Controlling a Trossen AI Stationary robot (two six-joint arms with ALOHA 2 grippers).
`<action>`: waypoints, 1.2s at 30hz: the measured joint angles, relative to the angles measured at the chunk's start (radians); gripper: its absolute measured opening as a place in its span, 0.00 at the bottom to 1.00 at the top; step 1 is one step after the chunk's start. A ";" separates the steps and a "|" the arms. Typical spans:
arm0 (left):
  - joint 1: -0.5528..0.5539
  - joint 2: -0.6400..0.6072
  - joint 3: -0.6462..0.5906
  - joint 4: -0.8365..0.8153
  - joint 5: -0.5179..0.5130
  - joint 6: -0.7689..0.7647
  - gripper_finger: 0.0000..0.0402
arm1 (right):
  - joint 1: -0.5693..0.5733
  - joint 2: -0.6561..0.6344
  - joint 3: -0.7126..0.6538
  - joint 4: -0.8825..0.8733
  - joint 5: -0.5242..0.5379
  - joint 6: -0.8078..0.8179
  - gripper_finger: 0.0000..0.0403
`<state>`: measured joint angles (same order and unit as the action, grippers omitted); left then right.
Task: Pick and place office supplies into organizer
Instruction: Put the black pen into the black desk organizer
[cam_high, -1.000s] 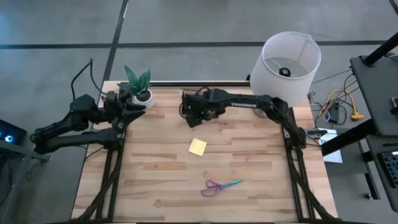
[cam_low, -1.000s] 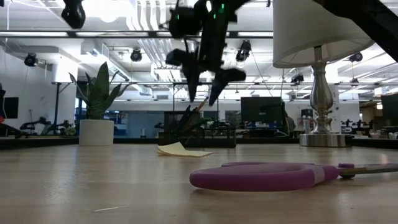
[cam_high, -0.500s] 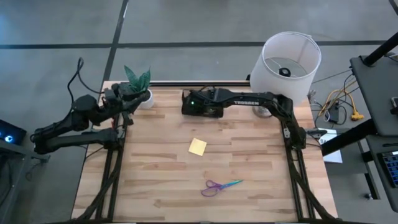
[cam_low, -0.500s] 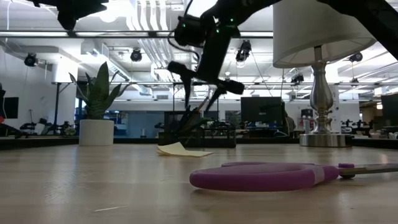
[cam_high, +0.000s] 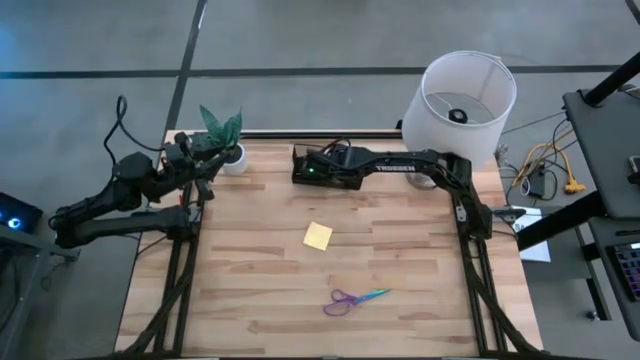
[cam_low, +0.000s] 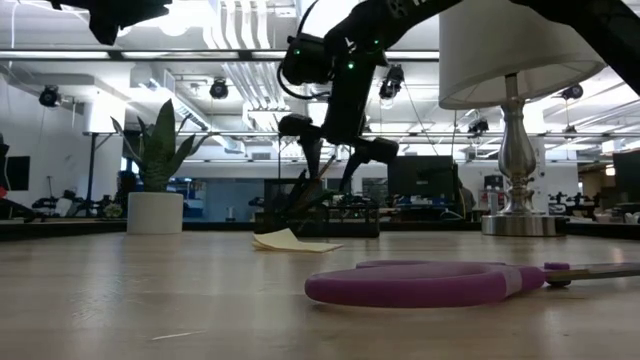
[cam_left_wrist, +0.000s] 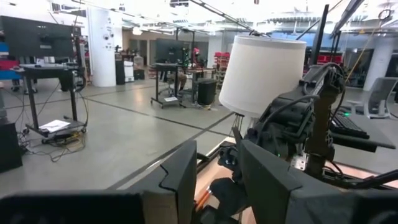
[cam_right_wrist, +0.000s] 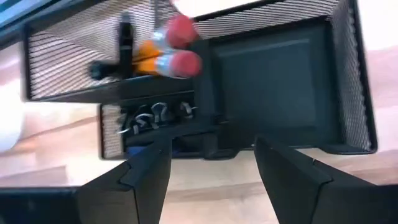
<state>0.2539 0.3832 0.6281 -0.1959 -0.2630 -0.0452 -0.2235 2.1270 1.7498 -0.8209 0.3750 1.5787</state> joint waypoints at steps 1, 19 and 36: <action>0.000 0.000 0.000 -0.001 0.000 0.000 0.26 | 0.000 0.001 -0.004 0.001 0.007 0.013 0.55; 0.000 -0.006 0.000 -0.005 0.001 -0.001 0.26 | -0.011 0.009 -0.153 0.248 0.026 -0.055 0.55; 0.000 -0.003 0.001 -0.005 0.001 -0.003 0.26 | -0.011 0.015 -0.155 0.316 0.091 -0.196 0.29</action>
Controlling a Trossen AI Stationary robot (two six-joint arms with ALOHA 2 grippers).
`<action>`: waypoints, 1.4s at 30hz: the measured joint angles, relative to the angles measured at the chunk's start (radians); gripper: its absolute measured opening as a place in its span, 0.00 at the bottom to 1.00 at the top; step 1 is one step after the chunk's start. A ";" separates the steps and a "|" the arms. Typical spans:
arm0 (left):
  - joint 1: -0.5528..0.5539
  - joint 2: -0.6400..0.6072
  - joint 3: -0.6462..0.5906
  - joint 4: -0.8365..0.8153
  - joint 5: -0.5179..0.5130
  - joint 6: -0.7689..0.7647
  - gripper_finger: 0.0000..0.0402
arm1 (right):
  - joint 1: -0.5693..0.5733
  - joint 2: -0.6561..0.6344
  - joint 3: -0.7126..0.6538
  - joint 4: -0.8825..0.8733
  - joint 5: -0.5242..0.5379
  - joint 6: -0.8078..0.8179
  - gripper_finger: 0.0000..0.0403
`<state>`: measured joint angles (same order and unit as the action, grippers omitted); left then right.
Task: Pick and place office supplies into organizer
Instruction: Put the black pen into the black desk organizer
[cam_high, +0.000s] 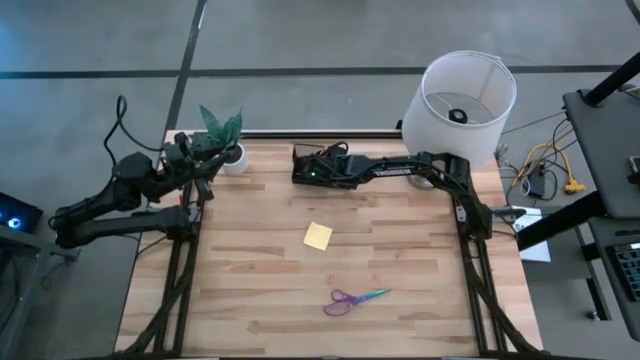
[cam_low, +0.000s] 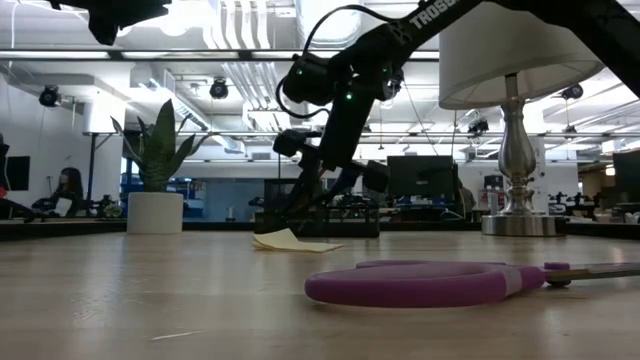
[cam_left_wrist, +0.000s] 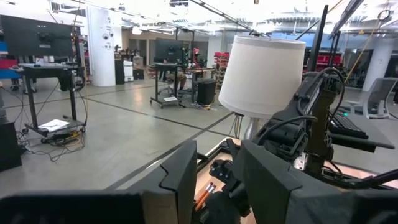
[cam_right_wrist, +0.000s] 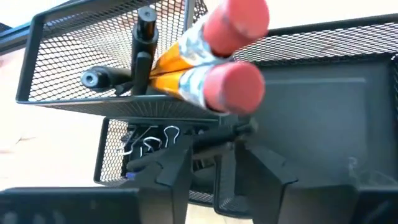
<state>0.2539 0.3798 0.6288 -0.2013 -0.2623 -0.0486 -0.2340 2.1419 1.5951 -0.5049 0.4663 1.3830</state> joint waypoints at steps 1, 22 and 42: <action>0.000 0.000 0.000 0.000 0.000 0.000 0.26 | 0.000 0.000 0.000 0.000 0.003 -0.001 0.27; 0.000 0.011 0.000 -0.005 0.000 0.000 0.26 | 0.000 0.000 0.000 0.082 0.071 -0.161 0.02; 0.000 0.015 0.017 -0.026 -0.033 -0.121 0.26 | 0.005 -0.017 0.000 -0.041 0.021 0.133 0.25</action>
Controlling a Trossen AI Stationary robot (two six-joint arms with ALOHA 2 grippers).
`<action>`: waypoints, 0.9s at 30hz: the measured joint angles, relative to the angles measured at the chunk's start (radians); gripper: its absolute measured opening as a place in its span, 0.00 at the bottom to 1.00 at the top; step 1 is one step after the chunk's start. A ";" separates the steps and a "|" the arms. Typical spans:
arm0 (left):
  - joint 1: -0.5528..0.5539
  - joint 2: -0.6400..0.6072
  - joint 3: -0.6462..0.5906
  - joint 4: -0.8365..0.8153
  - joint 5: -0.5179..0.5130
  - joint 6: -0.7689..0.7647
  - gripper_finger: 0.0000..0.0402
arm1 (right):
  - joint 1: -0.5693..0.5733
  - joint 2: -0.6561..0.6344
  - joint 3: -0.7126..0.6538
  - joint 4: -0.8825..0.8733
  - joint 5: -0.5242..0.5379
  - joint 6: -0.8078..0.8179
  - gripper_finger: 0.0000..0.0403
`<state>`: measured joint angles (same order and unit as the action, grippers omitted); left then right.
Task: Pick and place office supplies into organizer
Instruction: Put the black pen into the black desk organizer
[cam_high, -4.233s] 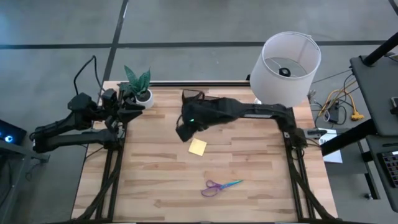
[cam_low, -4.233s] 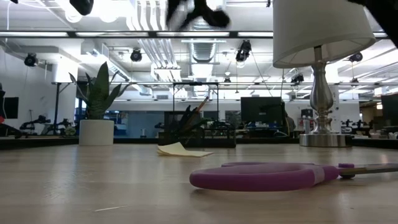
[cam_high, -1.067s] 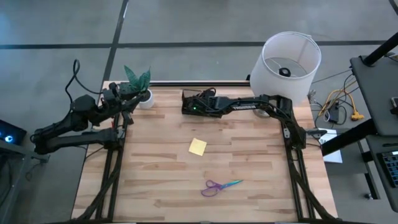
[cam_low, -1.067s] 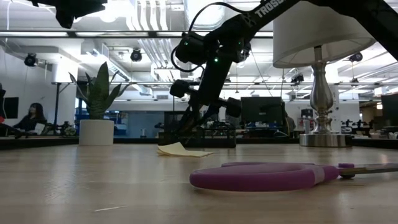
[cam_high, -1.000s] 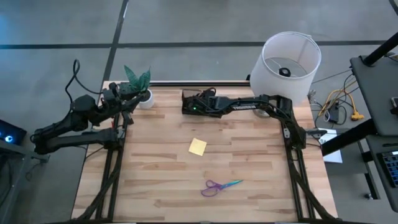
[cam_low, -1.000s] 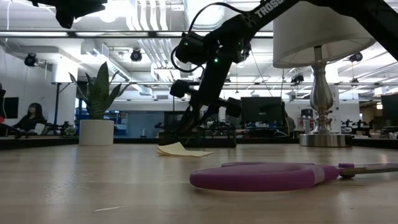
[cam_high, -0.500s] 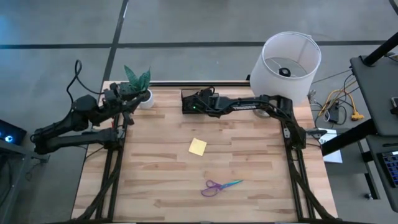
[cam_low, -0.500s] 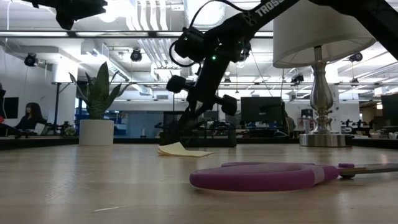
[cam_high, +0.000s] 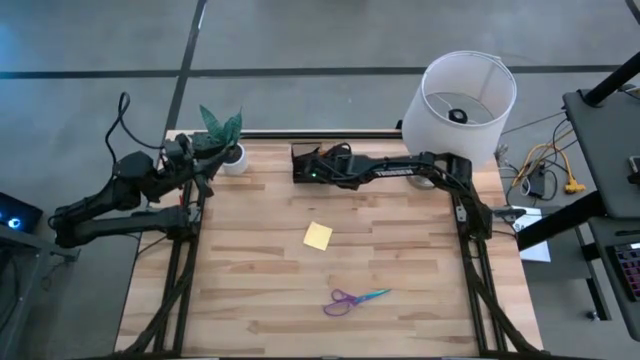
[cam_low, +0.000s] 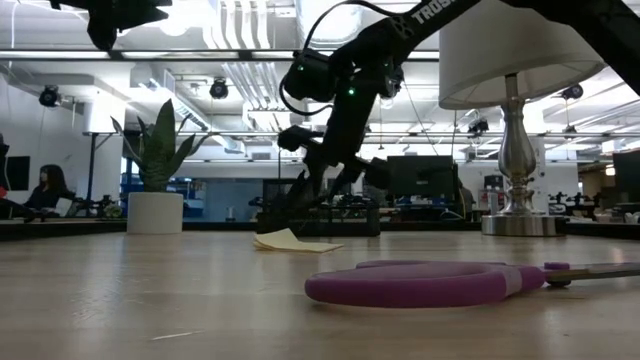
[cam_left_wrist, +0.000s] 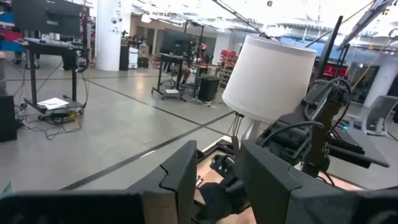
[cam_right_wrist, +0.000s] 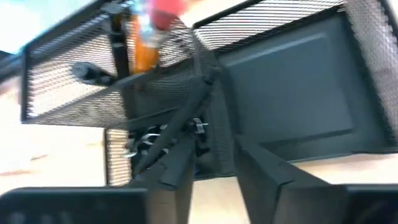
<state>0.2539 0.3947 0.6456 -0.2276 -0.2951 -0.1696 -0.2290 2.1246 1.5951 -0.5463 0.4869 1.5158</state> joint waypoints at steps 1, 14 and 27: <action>0.000 0.001 0.000 0.000 0.000 0.000 0.26 | -0.003 0.001 0.000 0.013 0.000 0.000 0.29; 0.000 0.002 -0.003 0.000 0.000 0.002 0.26 | -0.027 0.037 0.000 0.087 0.038 -0.034 0.45; 0.000 0.001 -0.005 0.000 0.000 0.002 0.26 | -0.034 0.056 0.000 0.119 0.059 -0.084 0.33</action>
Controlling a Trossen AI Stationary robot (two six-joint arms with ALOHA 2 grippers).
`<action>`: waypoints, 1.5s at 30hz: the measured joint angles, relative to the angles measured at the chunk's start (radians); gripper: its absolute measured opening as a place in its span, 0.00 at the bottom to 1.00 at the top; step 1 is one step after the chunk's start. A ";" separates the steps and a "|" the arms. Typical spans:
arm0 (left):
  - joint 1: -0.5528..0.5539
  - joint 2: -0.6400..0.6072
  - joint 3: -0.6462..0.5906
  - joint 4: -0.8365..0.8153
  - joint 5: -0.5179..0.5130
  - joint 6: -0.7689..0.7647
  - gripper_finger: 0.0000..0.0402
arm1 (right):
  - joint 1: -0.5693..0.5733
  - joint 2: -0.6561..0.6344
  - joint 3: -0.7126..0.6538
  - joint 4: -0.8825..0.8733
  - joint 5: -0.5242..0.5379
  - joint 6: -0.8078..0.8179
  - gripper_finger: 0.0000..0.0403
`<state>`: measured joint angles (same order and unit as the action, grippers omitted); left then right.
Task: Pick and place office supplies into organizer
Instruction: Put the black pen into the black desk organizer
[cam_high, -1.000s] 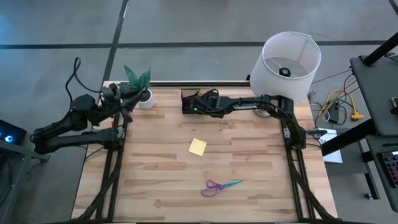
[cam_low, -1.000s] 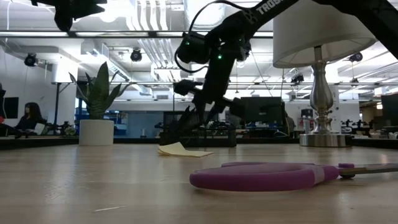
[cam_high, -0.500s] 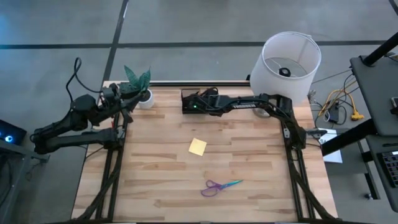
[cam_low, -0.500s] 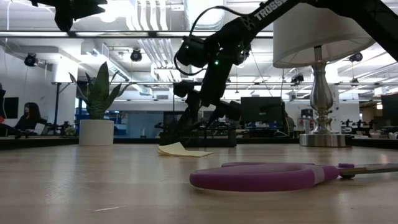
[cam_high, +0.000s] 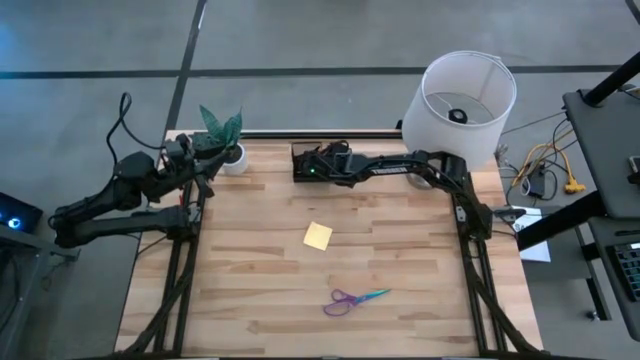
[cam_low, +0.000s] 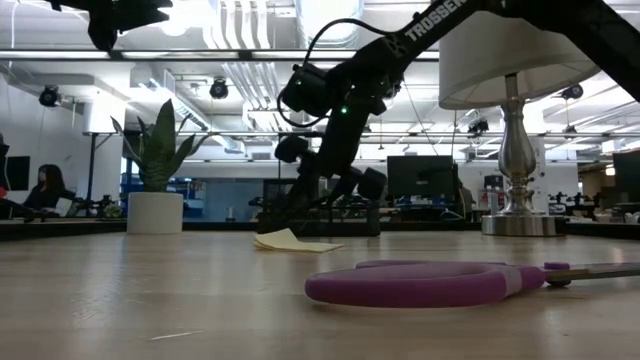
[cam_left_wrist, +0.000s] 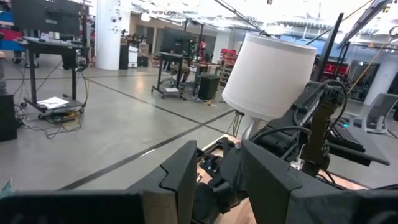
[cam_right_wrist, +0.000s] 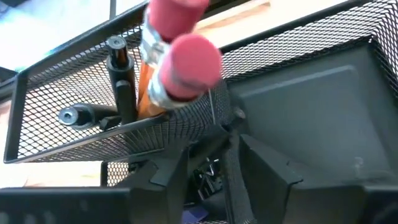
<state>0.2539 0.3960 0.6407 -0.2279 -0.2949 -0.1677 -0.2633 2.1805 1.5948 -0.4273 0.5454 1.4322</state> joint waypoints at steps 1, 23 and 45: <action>0.000 0.001 0.000 0.000 0.000 0.000 0.26 | 0.000 0.004 0.000 0.001 0.000 0.000 0.30; 0.000 0.001 -0.003 0.000 0.000 -0.003 0.26 | -0.003 0.012 0.008 0.060 -0.008 -0.068 0.17; 0.000 -0.005 -0.005 0.000 0.000 0.000 0.26 | 0.031 -0.002 0.255 -0.101 0.004 -0.316 0.04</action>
<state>0.2539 0.3910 0.6353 -0.2276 -0.2949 -0.1680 -0.2325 2.1788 1.8499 -0.5282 0.5499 1.1167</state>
